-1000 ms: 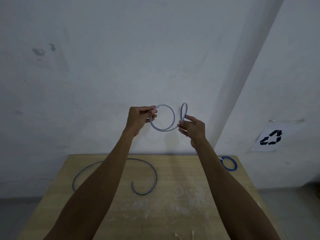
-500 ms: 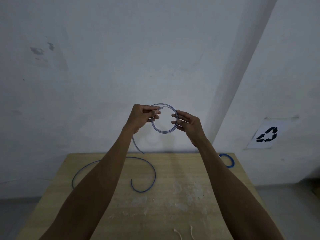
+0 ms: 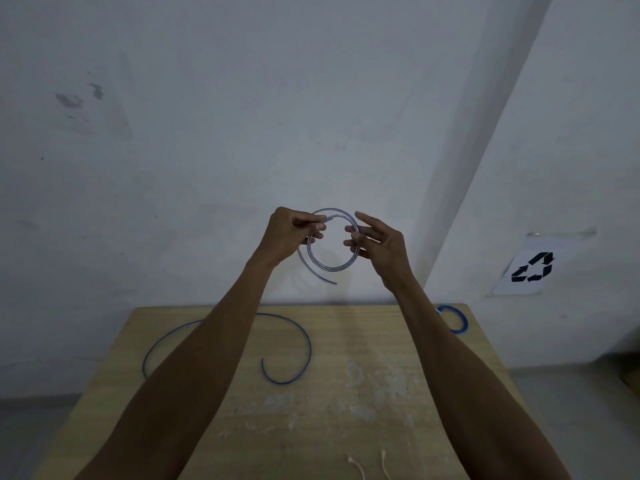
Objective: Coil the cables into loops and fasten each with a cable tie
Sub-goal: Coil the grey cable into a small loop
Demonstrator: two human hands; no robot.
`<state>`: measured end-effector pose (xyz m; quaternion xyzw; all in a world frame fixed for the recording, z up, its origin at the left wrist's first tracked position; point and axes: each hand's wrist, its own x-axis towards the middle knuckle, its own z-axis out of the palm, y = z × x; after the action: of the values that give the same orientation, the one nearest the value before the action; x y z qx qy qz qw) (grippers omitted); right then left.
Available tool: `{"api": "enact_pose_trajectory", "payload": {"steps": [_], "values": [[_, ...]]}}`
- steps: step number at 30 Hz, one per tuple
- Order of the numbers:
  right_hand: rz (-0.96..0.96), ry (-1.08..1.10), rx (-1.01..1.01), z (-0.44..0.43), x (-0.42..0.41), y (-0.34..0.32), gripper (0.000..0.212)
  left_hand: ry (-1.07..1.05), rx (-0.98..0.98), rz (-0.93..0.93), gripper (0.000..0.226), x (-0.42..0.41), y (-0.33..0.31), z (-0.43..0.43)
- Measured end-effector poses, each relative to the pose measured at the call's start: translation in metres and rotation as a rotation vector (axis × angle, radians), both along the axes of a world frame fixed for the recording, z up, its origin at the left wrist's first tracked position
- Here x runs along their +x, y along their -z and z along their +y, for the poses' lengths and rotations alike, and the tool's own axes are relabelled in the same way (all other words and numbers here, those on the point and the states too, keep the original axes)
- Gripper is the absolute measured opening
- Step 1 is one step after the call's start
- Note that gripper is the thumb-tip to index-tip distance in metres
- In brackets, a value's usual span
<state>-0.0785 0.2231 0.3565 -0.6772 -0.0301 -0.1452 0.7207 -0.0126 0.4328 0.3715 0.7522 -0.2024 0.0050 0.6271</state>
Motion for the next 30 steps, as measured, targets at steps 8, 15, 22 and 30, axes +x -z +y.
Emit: {"api": "enact_pose_trajectory", "payload": {"steps": [8,15,22,30], "values": [[0.008,0.024,0.079,-0.002,0.006,-0.001,0.025,-0.024,0.141,-0.153,0.019,0.005,0.004,-0.01],[0.017,0.0,0.049,-0.007,0.01,-0.002,0.021,-0.019,0.188,-0.191,0.019,0.006,0.004,-0.013],[0.05,-0.01,-0.013,-0.011,0.011,-0.004,0.018,-0.049,0.261,-0.235,0.02,0.002,0.002,-0.016],[0.039,0.052,-0.107,-0.011,0.012,-0.006,0.025,-0.054,0.283,-0.254,0.017,-0.002,-0.005,-0.02]]}}
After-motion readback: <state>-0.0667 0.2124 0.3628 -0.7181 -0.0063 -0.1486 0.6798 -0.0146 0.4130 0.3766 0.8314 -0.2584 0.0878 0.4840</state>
